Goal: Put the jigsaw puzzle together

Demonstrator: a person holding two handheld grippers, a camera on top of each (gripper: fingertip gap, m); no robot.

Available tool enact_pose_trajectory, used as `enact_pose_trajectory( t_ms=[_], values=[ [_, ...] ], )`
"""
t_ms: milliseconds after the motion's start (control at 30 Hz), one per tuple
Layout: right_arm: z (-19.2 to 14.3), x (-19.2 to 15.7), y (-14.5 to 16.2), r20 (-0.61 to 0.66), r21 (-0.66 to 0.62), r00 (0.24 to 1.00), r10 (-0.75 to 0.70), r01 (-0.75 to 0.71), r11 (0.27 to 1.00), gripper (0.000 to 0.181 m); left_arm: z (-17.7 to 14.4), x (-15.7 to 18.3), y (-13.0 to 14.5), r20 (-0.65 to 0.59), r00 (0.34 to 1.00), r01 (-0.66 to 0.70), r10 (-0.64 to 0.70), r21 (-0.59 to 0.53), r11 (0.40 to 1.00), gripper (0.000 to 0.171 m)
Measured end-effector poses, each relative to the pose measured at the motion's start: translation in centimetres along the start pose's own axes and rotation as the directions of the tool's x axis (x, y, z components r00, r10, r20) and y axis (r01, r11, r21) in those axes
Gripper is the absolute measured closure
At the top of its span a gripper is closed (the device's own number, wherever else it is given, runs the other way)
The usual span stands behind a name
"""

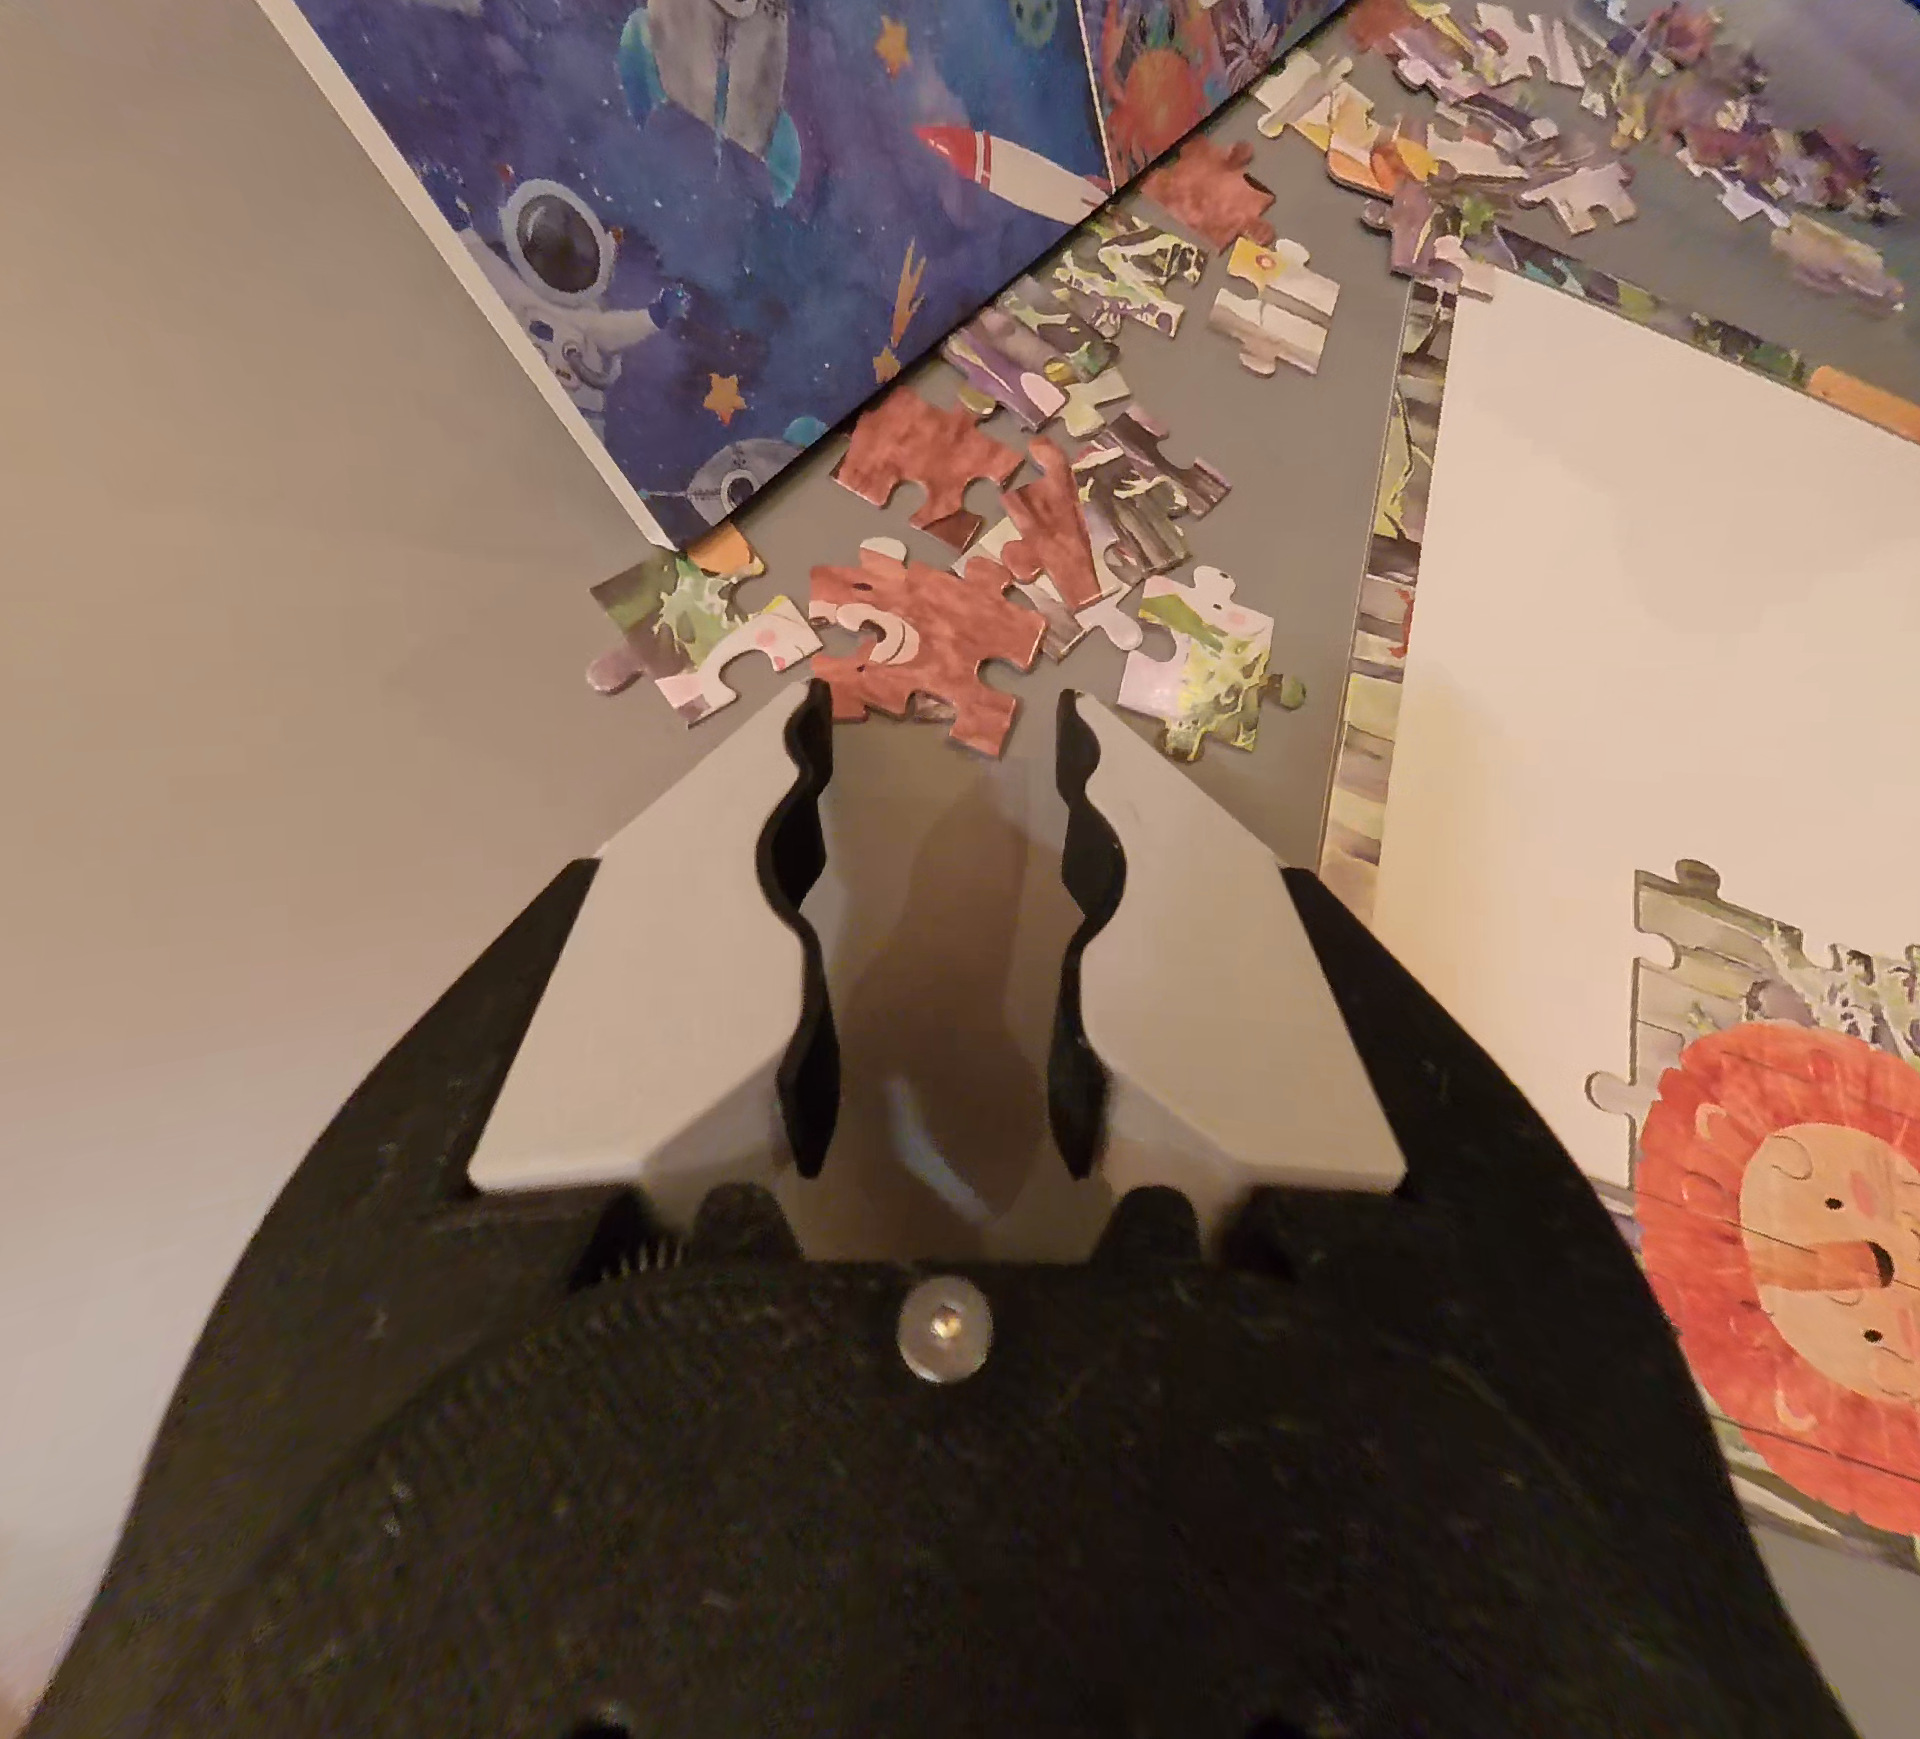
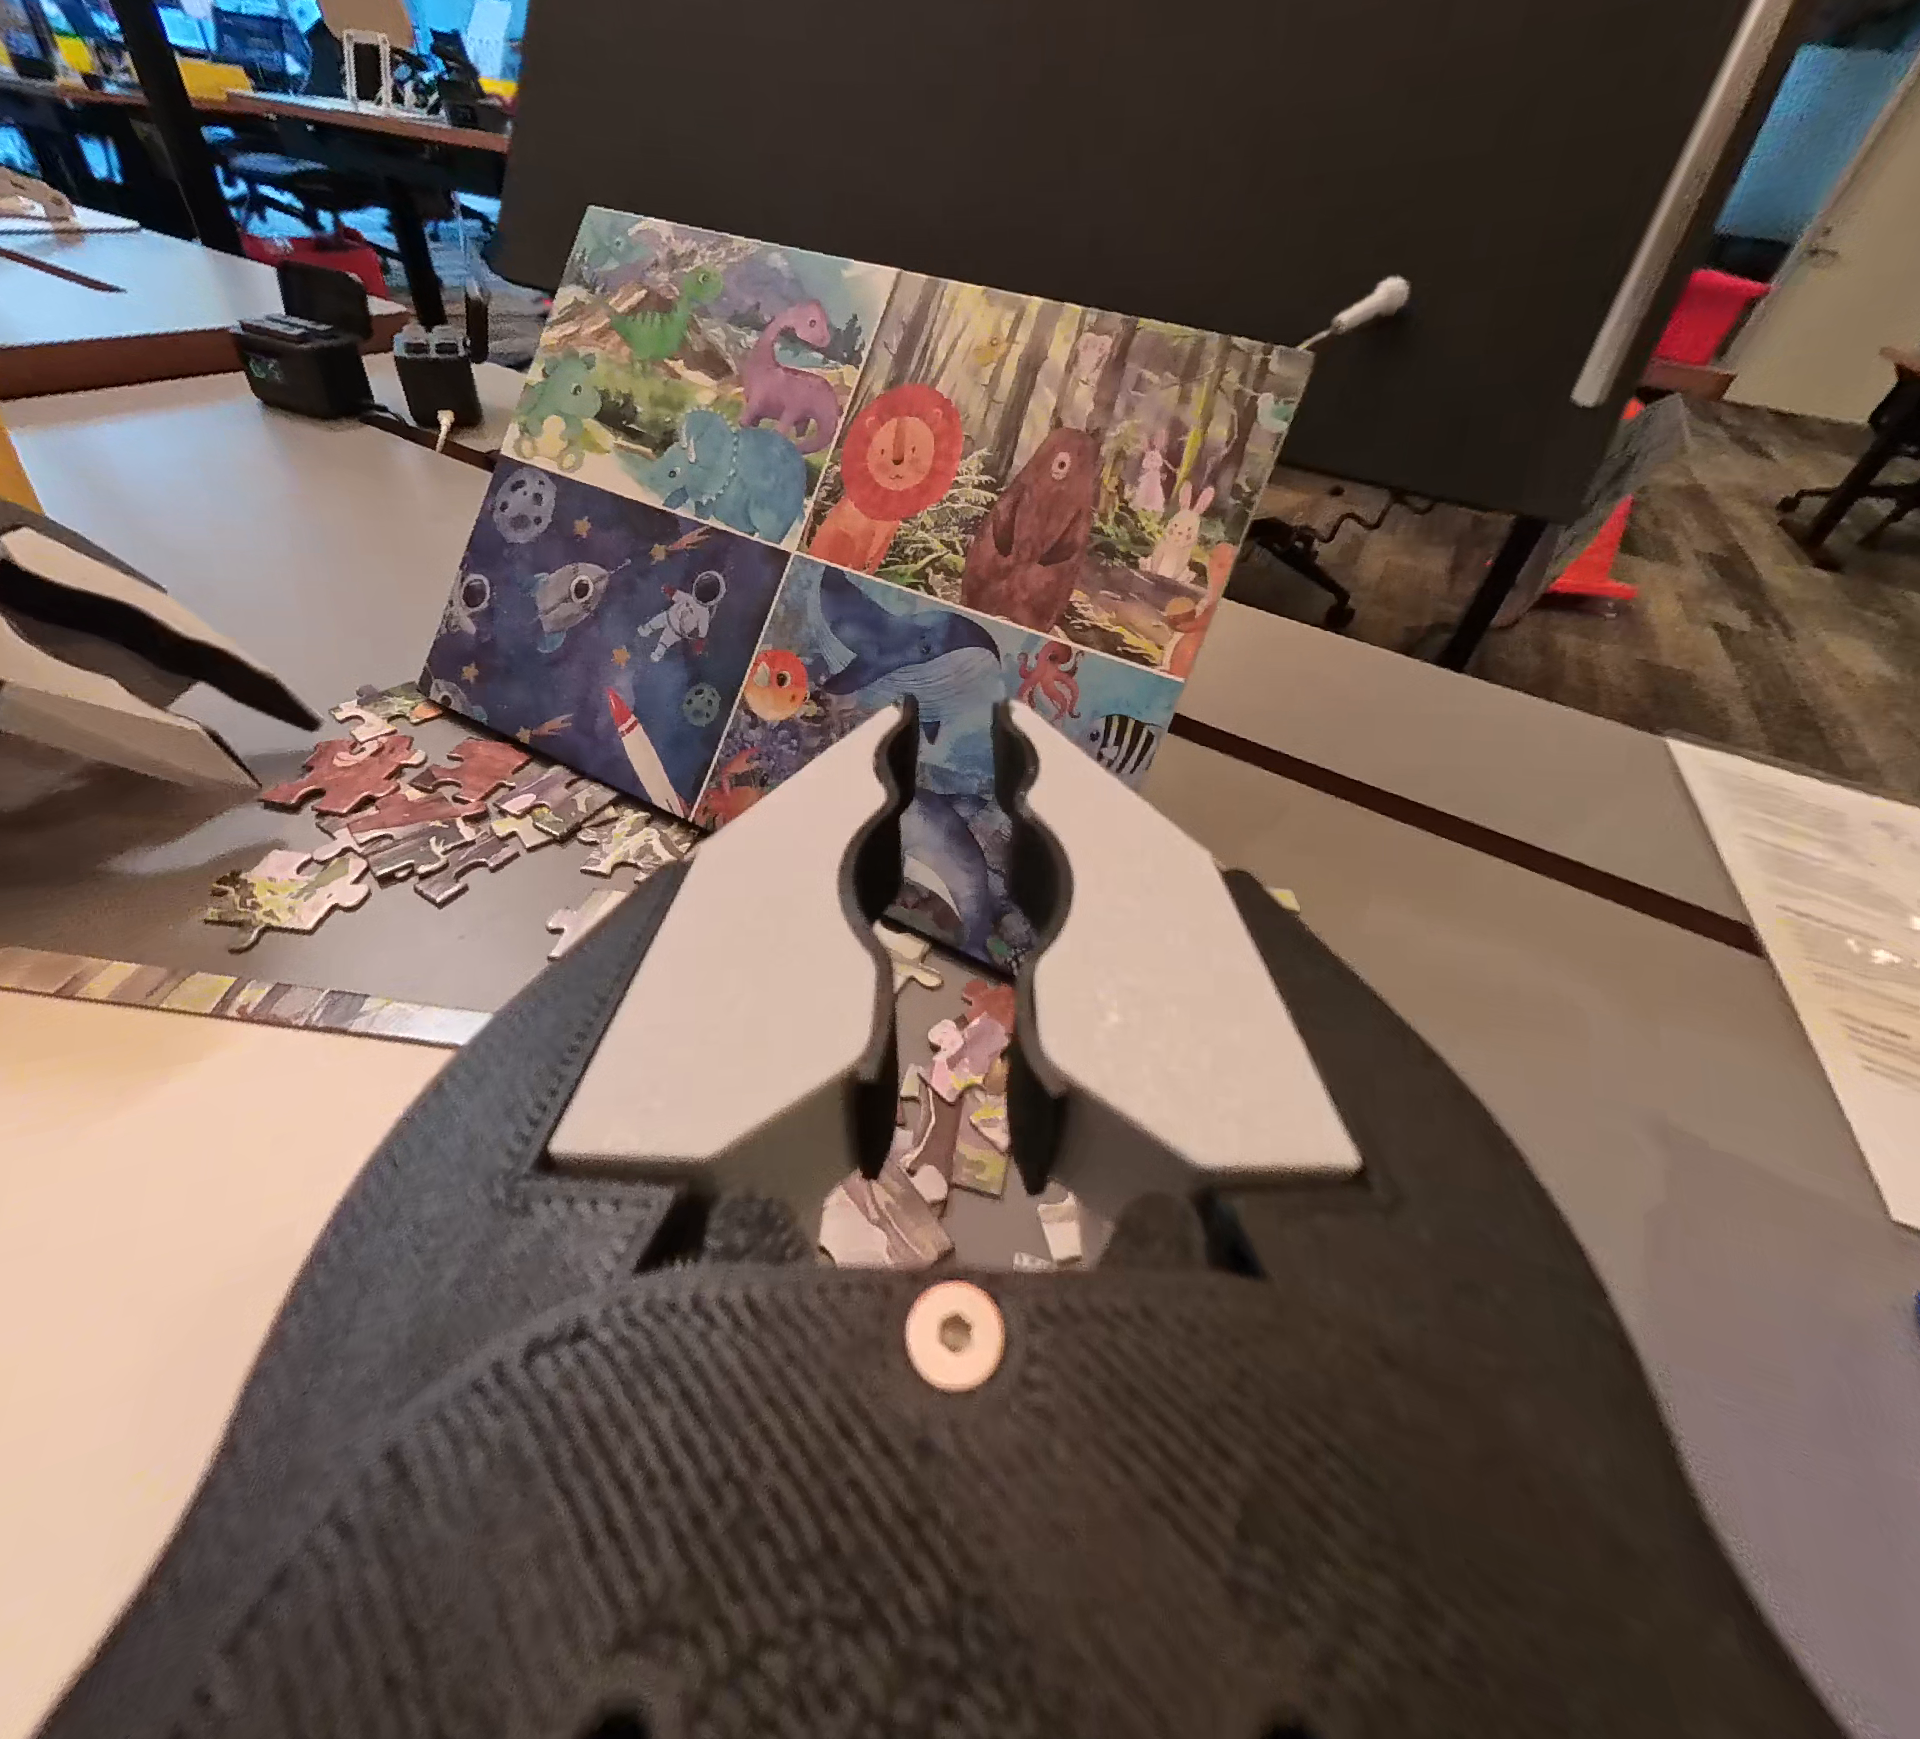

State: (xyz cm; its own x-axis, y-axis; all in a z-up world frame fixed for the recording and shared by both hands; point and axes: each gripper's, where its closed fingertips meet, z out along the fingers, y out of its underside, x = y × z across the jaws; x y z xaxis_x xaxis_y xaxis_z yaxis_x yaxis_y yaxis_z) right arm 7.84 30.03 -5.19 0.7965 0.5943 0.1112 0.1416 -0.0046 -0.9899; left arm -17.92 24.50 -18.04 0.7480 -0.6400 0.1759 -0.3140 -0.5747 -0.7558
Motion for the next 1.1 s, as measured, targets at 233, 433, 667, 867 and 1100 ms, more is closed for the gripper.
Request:
enact_pose_trajectory(
  t_ms=[233,433,667,867,1100],
  values=[
    [-0.1,0.8,0.2,0.034,0.017,0.988,0.151,-0.151,0.988,0.169,1.1,0.3,0.2,0.049,0.994,-0.093,0.096,-0.063,0.994,0.129],
    [0.0,0.4,0.5,0.021,0.0,0.995,0.098,-0.098,0.995,0.169,1.3,0.6,0.3,0.088,0.98,-0.172,0.178,-0.08,0.982,0.141],
    [0.0,0.2,1.0,0.037,-0.016,0.995,0.097,-0.097,0.995,0.169,0.8,1.3,-0.1,0.102,0.965,-0.24,0.243,-0.038,0.97,0.141],
    [-0.5,-0.6,0.5,0.057,-0.008,0.997,0.061,-0.06,0.998,0.169,0.0,2.4,-0.3,0.1,0.952,-0.294,0.291,0.02,0.956,0.14],
    [-0.3,-3.0,1.6,0.116,-0.044,0.993,0.03,-0.026,0.999,0.169,-0.7,5.3,-1.5,0.036,0.947,-0.32,0.318,0.119,0.94,0.14]
  ],
)
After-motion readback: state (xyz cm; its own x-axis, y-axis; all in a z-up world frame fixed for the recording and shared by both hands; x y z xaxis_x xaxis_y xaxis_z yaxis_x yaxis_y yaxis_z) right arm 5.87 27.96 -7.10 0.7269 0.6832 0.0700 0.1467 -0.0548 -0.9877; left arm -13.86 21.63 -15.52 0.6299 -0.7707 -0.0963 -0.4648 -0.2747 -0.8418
